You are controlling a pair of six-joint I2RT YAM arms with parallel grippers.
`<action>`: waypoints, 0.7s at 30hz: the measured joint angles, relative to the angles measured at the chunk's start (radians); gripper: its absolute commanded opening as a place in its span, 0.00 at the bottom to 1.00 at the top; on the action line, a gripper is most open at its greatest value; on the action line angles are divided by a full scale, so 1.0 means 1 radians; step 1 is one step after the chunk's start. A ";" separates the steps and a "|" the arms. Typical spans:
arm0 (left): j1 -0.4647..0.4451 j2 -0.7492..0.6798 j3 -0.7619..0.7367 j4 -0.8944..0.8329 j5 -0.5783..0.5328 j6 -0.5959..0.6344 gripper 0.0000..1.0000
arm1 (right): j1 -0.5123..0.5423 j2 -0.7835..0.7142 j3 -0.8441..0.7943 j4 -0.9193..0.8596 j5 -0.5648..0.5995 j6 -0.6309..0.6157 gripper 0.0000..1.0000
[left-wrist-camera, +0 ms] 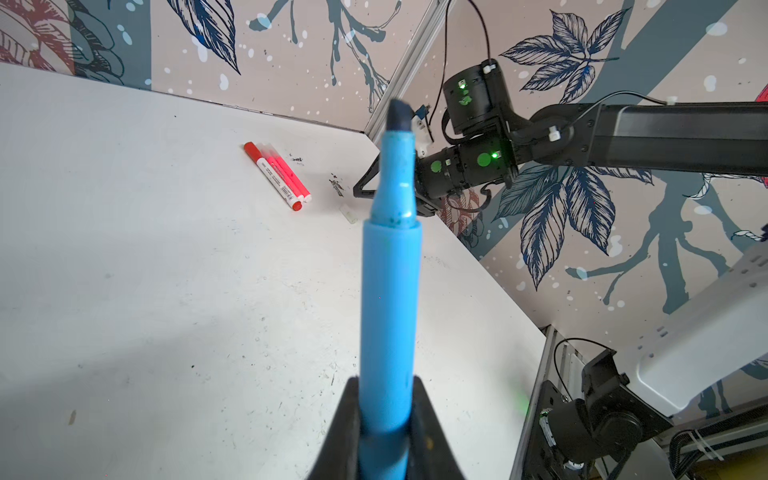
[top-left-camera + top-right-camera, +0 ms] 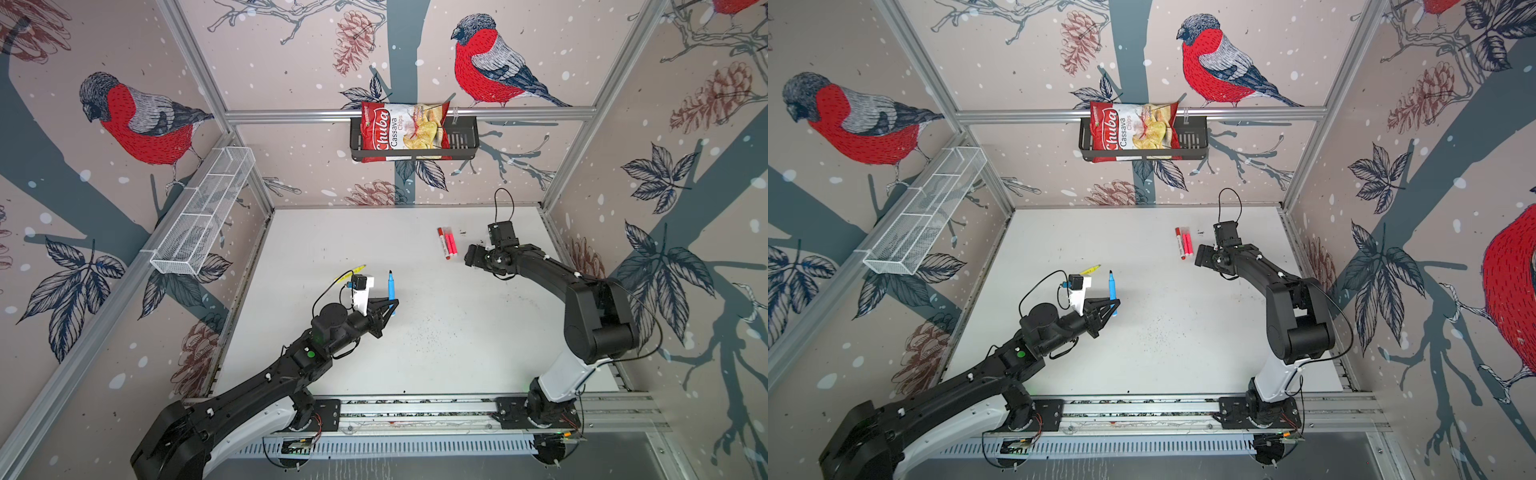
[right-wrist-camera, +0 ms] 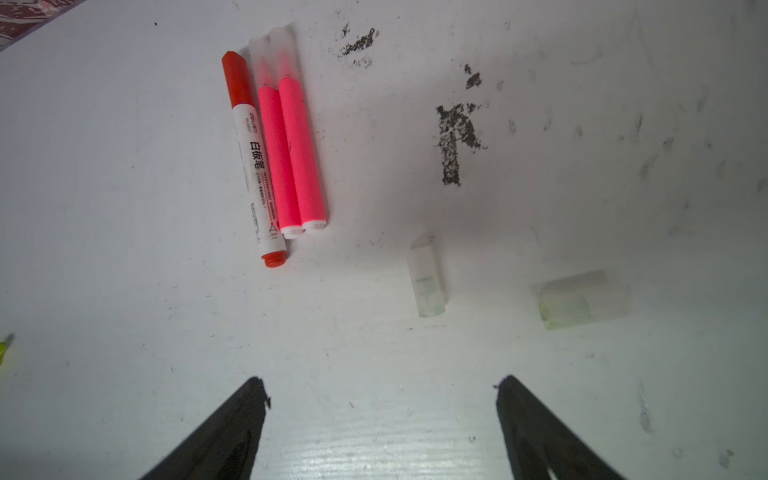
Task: Insert the pens into the pen caps
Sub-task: 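Move the right gripper to the clear cap near the pink highlighters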
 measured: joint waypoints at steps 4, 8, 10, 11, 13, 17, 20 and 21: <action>0.000 -0.014 -0.007 -0.017 -0.005 0.000 0.00 | -0.019 0.102 0.086 -0.027 0.011 -0.024 0.75; 0.000 -0.023 -0.012 -0.026 -0.023 0.000 0.00 | -0.011 0.164 0.161 -0.063 0.029 -0.048 0.65; 0.000 -0.025 -0.012 -0.033 -0.025 0.001 0.00 | -0.002 0.193 0.199 -0.082 0.044 -0.068 0.61; 0.000 -0.025 -0.012 -0.038 -0.025 0.003 0.00 | 0.003 0.210 0.220 -0.096 0.058 -0.068 0.60; 0.000 -0.024 -0.012 -0.045 -0.026 0.005 0.00 | 0.014 0.238 0.251 -0.122 0.084 -0.080 0.58; 0.000 -0.019 -0.012 -0.047 -0.029 0.007 0.00 | 0.035 0.282 0.285 -0.175 0.140 -0.097 0.52; 0.000 -0.015 -0.012 -0.047 -0.029 0.007 0.00 | 0.041 0.301 0.298 -0.208 0.167 -0.106 0.48; 0.000 -0.014 -0.012 -0.047 -0.029 0.007 0.00 | 0.040 0.307 0.305 -0.216 0.175 -0.116 0.47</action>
